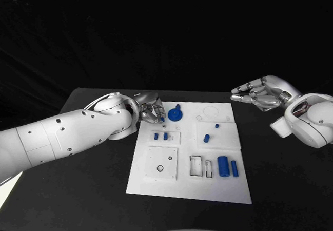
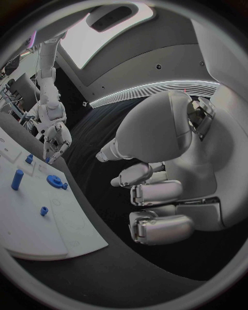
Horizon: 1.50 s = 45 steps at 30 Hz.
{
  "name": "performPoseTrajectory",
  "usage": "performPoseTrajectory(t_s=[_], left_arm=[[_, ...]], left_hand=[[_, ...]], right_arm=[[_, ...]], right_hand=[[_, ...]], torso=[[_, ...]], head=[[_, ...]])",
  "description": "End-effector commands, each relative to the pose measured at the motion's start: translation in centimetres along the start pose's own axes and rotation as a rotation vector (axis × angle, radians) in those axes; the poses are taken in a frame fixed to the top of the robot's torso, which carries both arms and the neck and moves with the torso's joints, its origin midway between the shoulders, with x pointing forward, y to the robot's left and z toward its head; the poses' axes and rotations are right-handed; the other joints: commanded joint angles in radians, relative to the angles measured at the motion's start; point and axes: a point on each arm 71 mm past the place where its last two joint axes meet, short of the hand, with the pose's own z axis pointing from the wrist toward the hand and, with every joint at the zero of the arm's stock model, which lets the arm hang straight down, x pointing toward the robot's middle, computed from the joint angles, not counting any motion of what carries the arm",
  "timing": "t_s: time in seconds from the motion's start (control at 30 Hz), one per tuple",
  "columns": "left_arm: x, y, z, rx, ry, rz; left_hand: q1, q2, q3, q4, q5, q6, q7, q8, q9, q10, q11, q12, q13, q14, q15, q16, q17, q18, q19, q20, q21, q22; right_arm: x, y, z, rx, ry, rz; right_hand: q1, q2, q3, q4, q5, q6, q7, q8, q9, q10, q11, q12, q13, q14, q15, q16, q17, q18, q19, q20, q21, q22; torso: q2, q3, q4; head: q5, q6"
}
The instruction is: Assemble the parts on the task board
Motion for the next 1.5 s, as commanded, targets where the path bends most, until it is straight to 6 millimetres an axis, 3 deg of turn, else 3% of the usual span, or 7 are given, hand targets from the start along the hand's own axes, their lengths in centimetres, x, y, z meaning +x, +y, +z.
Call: performPoseTrajectory(t_s=[0.03,1.5], left_arm=[[0.4,0.0,0.1,-0.005,0.024,-0.008],[1.8,0.3,0.6,-0.031,0.086,0.036]], left_hand=[[-0.013,0.0,-0.005,-0.002,0.001,0.007,0.0,-0.007,0.001,0.009,0.001,-0.005,-0.001,0.044,0.008,0.006,0.0,-0.01,0.009,0.001,-0.007,-0.002],[-0.023,-0.005,-0.011,0.001,0.0,0.006,-0.001,-0.015,0.0,0.01,0.002,-0.018,-0.001,0.043,0.009,0.005,-0.005,-0.009,0.008,0.002,-0.012,-0.005]], right_arm=[[0.0,0.1,0.0,-0.009,0.001,0.0],[0.1,0.1,0.0,-0.01,0.003,0.0]], right_hand=[[0.001,0.006,-0.006,0.002,0.006,0.009,0.001,0.003,0.001,-0.005,-0.003,-0.001,-0.002,0.08,0.006,-0.004,0.165,-0.012,0.075,0.007,-0.004,0.182],[0.004,0.007,-0.007,0.0,0.006,0.009,0.001,0.003,0.001,-0.007,-0.003,-0.003,-0.004,0.08,0.006,-0.005,0.165,-0.011,0.074,0.007,-0.006,0.18]], torso=[[0.0,-0.0001,-0.0003],[0.0,0.0006,-0.001]], head=[[-0.002,-0.001],[0.001,-0.009]])
